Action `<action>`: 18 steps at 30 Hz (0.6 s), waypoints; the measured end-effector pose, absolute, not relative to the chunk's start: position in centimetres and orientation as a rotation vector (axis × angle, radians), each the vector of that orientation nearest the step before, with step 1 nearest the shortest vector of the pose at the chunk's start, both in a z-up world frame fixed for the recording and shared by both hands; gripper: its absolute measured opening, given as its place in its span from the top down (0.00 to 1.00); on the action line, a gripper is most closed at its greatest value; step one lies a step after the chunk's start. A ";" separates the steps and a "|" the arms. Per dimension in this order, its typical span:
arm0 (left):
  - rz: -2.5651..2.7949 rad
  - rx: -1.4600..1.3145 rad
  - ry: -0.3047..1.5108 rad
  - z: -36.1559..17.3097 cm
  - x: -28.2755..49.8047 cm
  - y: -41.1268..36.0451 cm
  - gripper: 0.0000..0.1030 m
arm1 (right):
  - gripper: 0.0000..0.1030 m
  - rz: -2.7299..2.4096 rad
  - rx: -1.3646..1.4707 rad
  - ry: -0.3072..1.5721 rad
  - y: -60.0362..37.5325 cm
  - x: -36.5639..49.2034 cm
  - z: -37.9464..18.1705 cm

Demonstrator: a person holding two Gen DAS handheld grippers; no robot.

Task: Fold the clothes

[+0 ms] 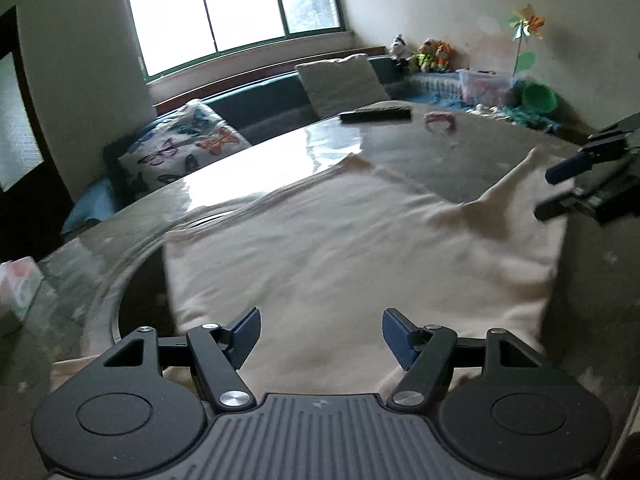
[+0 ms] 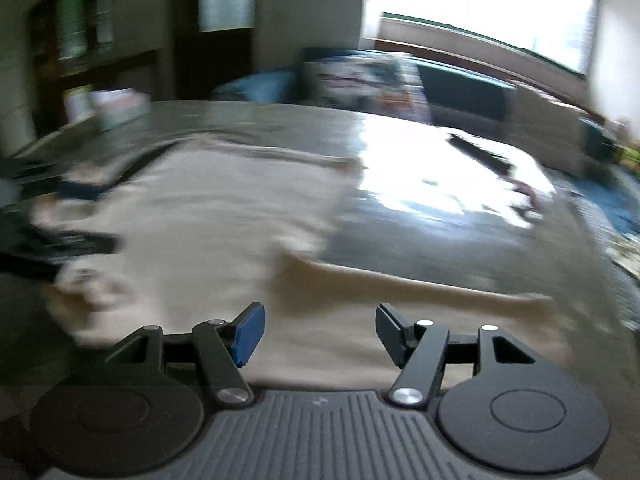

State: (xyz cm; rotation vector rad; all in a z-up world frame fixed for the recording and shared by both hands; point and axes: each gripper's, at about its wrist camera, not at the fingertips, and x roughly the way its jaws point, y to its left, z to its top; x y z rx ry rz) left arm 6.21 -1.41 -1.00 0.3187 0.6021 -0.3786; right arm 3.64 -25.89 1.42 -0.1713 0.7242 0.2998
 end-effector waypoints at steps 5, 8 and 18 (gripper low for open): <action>-0.435 0.314 0.613 -1.4 6.2 -3.9 0.32 | 0.44 0.016 -0.093 0.729 -32.8 5.7 0.4; -0.464 0.312 0.618 -1.6 6.1 -5.1 0.32 | 0.46 -0.099 -0.059 0.734 -35.8 6.2 -0.1; -0.534 0.345 0.628 -2.0 5.7 -7.8 0.32 | 0.89 -0.135 0.093 0.756 -40.1 6.4 -1.5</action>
